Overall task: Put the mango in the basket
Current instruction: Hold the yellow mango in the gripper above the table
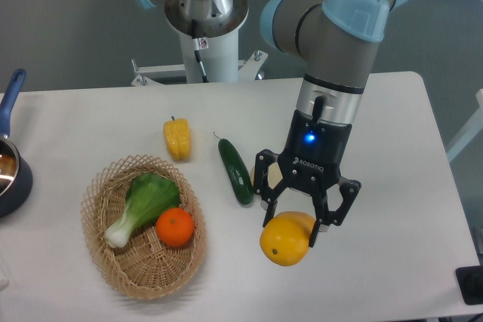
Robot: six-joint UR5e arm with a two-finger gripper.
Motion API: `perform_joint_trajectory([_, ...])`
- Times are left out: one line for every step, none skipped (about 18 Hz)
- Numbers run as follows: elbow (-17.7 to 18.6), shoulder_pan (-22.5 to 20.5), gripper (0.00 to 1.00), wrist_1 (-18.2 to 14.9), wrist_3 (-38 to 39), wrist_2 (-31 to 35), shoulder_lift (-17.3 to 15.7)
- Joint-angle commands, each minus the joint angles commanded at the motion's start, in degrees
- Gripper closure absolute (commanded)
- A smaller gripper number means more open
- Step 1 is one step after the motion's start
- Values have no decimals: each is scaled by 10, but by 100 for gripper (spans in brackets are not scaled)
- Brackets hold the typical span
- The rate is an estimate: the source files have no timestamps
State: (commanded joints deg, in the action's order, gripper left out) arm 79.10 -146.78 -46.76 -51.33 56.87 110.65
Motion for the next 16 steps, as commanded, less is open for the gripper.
perform_joint_trajectory([3,1,81,0,0,1,0])
perform_joint_trajectory([6,2,81,0,-1,0,1])
perform_joint_trajectory([0,2,81,0,1,1,2])
perform_joint_trajectory([-3,2,81,0,4,1,3])
perform_joint_trajectory([-4,2,81,0,7,1,4])
perform_joint_trajectory([-4,2,81,0,9,1,4])
perform_joint_trajectory([-4,2,81,0,12,1,4])
perform_joint_trajectory([-5,2,81,0,15,1,4])
perform_joint_trajectory([-6,2,81,0,18,0,4])
perform_joint_trajectory([-6,3,81,0,23,1,4])
perform_joint_trajectory([-6,3,81,0,26,1,4])
perform_joint_trajectory([-7,4,81,0,31,1,6])
perform_joint_trajectory([-7,4,81,2,32,1,6])
perform_joint_trajectory([-7,5,81,3,37,1,6])
perform_joint_trajectory([-7,6,81,3,45,1,7])
perform_joint_trajectory([-5,6,81,3,50,1,7])
